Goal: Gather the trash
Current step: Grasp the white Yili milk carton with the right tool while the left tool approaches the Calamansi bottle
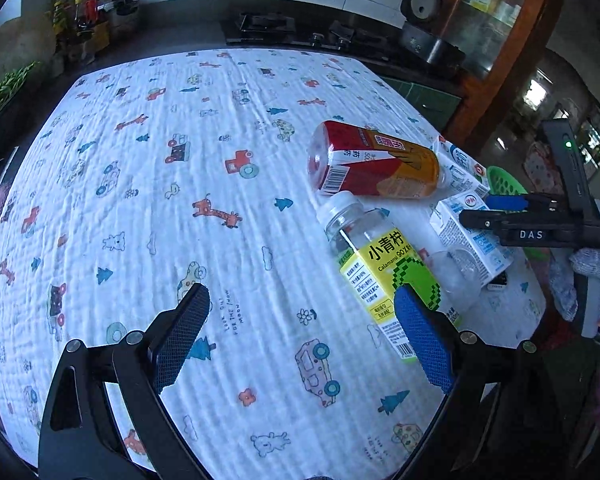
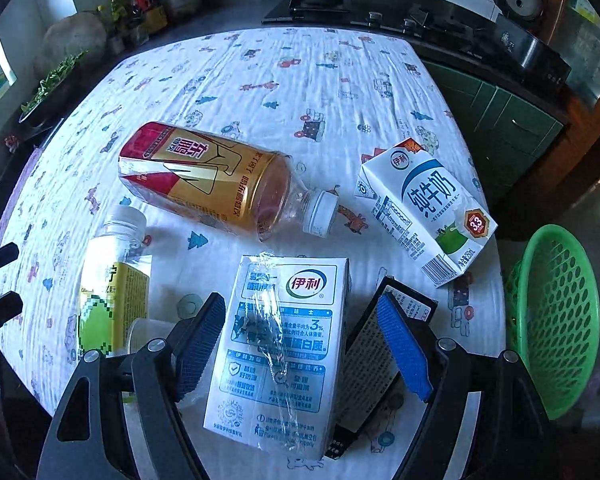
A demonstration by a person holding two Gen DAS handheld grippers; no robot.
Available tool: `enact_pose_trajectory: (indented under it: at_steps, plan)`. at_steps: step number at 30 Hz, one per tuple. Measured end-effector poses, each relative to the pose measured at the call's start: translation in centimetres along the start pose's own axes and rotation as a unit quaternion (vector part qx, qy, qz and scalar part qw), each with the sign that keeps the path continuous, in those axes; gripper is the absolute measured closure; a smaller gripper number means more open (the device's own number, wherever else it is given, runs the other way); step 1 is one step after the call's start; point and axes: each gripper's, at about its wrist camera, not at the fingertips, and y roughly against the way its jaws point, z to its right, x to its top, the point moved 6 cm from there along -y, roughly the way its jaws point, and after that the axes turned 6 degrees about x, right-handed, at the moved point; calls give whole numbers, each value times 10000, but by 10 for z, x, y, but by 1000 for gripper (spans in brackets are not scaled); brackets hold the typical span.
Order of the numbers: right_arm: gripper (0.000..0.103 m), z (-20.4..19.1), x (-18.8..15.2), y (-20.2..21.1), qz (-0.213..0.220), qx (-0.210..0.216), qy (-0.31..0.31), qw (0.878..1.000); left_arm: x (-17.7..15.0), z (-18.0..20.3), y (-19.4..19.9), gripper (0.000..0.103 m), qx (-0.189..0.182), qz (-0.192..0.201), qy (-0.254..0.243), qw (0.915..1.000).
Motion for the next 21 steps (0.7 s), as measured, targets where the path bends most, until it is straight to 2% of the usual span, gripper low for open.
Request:
enact_pose_trajectory:
  at_steps: [2,8,17,20,21]
  plan:
    - [26,1,1,-9,-147,-112,-30,9998,1,1,-2,11,-57,-12,59,10000]
    - [26,0,2,-18,-371,29,-139,9992,5,4,-12,11,-117,-51,342,9993]
    - [23,-8,2,-25,-542,-159,-56,9984,6,9,-19,11,-161,-82,563,9983]
    - [33,-6,-2,-29,-613,-150,-129,9979,8,11,-21,11,-141,-110,631,9978]
    - [33,-6,-2,-28,-581,-147,-124,9981,8,11,-23,11,-137,-123,664,9976]
